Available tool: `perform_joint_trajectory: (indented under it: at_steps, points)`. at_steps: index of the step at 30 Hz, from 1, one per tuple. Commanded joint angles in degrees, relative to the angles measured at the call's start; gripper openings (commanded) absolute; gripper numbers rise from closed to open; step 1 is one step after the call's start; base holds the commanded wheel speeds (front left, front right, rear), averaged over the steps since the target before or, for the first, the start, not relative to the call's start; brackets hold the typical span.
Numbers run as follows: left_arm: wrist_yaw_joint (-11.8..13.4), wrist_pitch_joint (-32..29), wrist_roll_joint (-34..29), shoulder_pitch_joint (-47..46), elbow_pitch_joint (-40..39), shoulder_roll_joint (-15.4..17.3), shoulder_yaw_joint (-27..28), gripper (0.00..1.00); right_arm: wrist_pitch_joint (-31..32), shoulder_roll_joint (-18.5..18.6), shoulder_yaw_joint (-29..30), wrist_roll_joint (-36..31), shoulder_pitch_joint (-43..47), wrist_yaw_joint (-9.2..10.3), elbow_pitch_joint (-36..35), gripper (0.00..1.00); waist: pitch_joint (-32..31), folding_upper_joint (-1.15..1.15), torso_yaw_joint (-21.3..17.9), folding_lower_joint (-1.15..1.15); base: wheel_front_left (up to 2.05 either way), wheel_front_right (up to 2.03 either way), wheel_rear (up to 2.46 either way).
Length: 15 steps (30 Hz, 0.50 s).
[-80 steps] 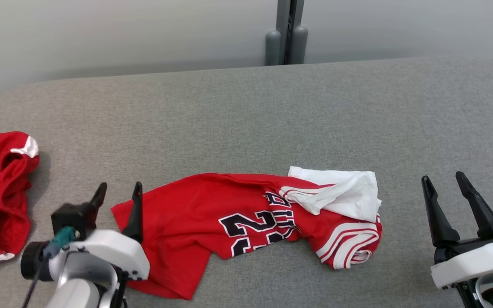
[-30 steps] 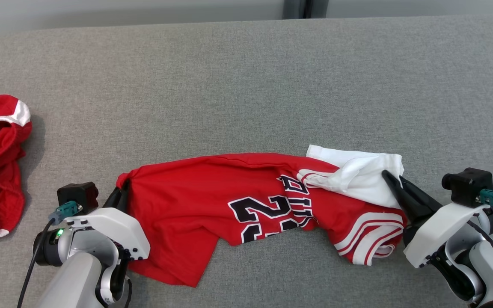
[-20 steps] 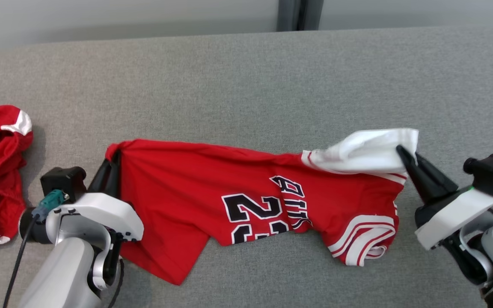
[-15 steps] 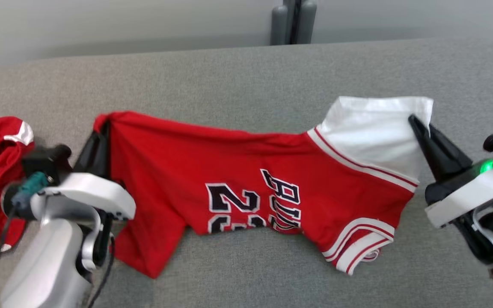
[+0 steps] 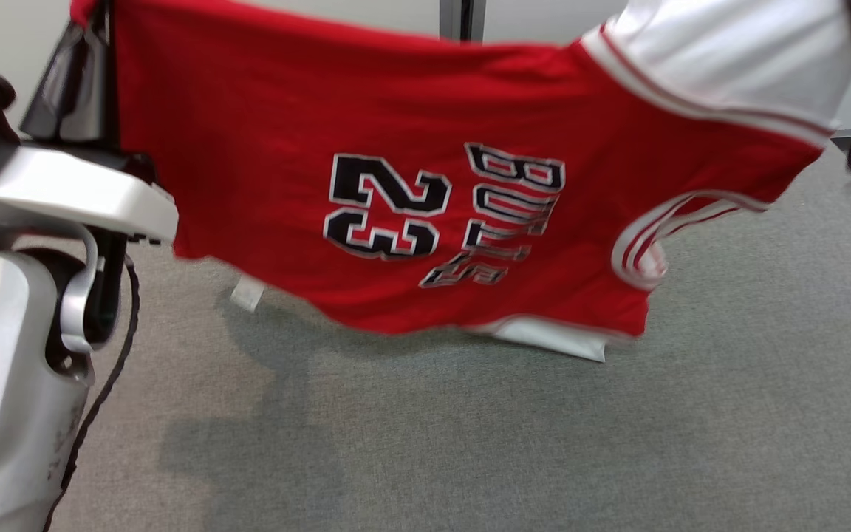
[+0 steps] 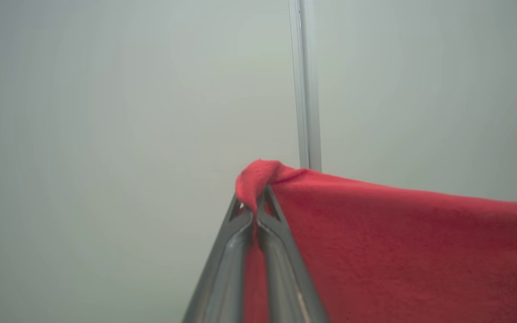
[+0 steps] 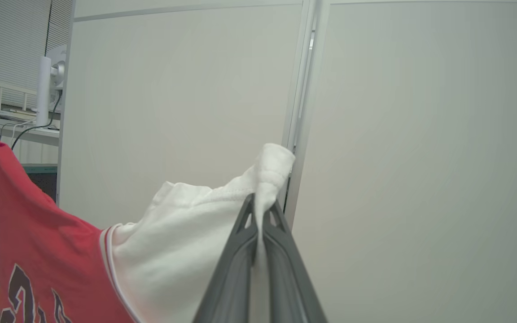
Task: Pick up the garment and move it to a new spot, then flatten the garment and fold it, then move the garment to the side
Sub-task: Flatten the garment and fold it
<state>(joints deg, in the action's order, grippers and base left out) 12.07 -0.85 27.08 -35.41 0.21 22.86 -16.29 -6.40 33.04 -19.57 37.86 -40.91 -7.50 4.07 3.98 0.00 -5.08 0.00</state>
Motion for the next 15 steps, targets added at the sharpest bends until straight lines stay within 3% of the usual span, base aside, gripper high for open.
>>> perform_joint_trajectory:
  at_steps: [1,9,15]
  points:
    - [-0.3,-0.6,-0.5,-1.7,-0.8,0.5,-0.1,0.00,0.8,0.8,0.6,-0.2,-2.0,0.01,-0.5,0.00,-0.6,0.00,-0.5,0.00,0.00,0.00,0.00]
    - [-0.8,-2.5,0.7,-5.7,-1.3,-0.6,-0.7,0.00,4.0,1.7,0.9,0.3,-7.0,0.01,-1.1,0.00,0.9,0.00,-0.4,0.00,0.00,0.00,0.00]
    - [-2.2,-2.3,1.2,-11.5,1.9,-1.7,-1.3,0.00,5.3,1.3,0.0,3.0,-11.7,0.01,0.5,0.00,6.2,0.00,-0.2,0.00,0.00,0.00,0.00]
